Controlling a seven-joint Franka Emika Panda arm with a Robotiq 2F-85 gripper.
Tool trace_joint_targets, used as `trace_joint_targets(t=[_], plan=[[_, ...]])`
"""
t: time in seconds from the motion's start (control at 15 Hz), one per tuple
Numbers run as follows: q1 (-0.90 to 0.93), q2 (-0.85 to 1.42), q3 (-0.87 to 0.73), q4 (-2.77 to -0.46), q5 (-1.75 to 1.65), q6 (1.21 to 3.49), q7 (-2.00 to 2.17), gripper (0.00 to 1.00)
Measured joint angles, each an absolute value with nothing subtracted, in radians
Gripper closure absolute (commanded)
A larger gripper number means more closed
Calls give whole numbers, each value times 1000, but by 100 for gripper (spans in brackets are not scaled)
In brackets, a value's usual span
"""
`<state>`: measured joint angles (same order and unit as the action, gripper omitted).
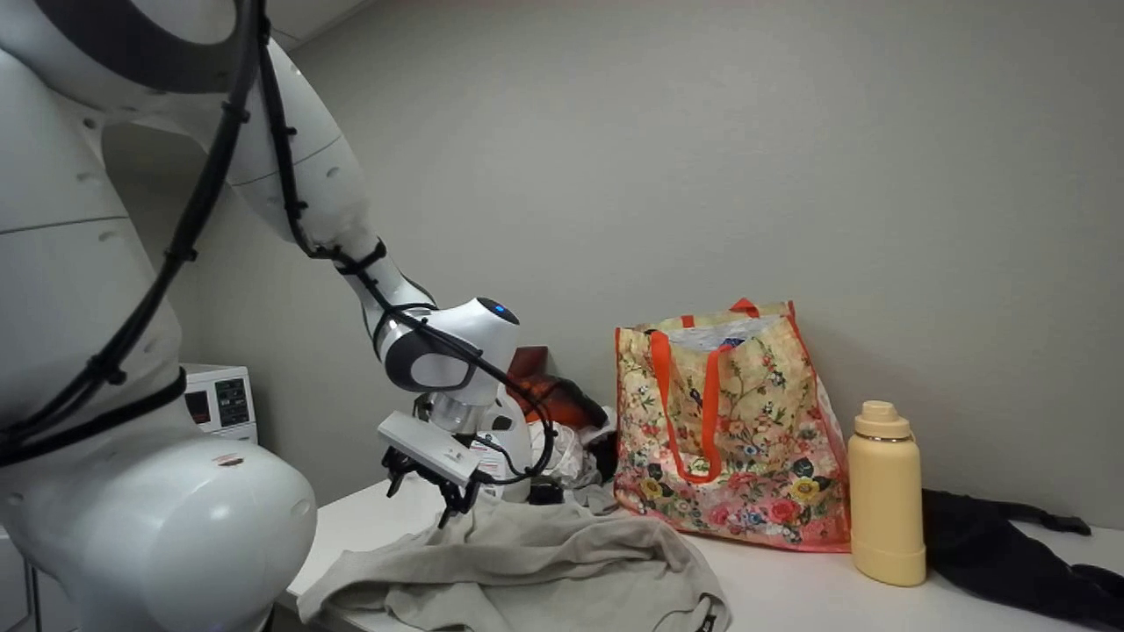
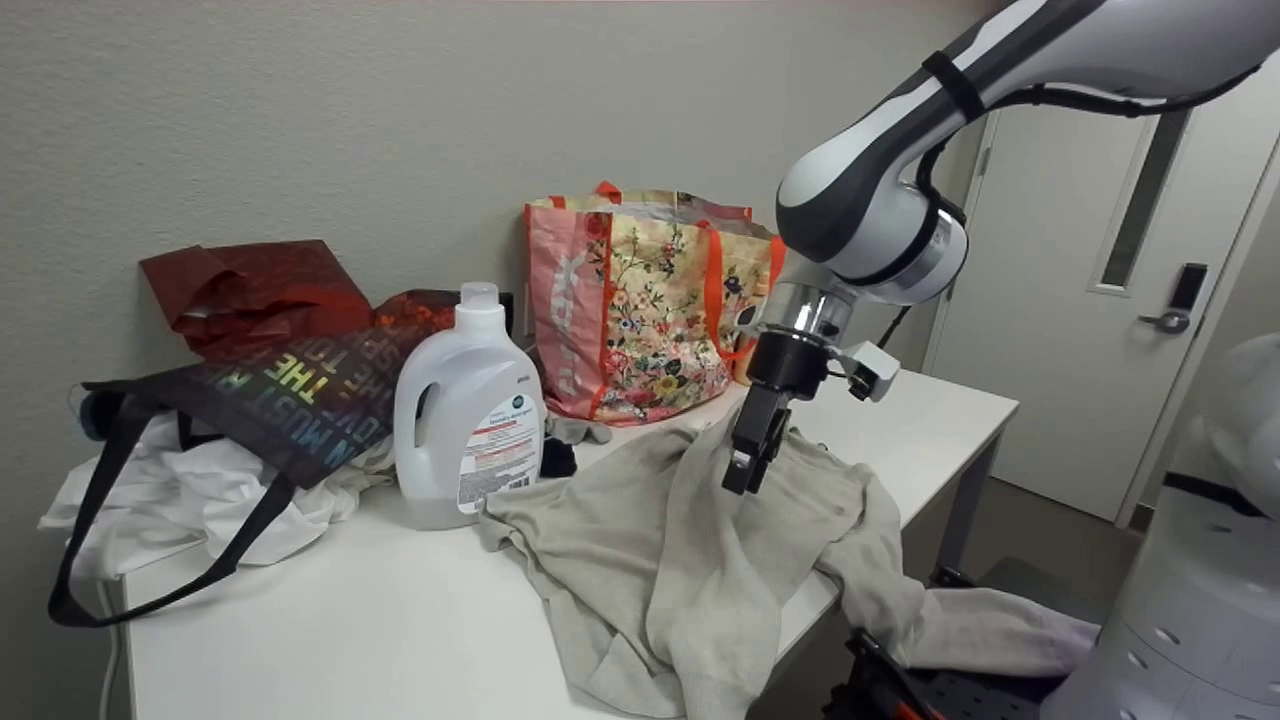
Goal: Fold the shirt
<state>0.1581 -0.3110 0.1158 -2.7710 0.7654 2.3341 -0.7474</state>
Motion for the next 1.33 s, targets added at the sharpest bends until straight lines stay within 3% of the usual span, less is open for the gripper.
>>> trace_joint_targets(t=[0.73, 1.33], plan=[[29, -289, -60, -2775, 269, 2259, -454, 0], [-25, -186, -102, -2778, 180, 2221, -343, 0]])
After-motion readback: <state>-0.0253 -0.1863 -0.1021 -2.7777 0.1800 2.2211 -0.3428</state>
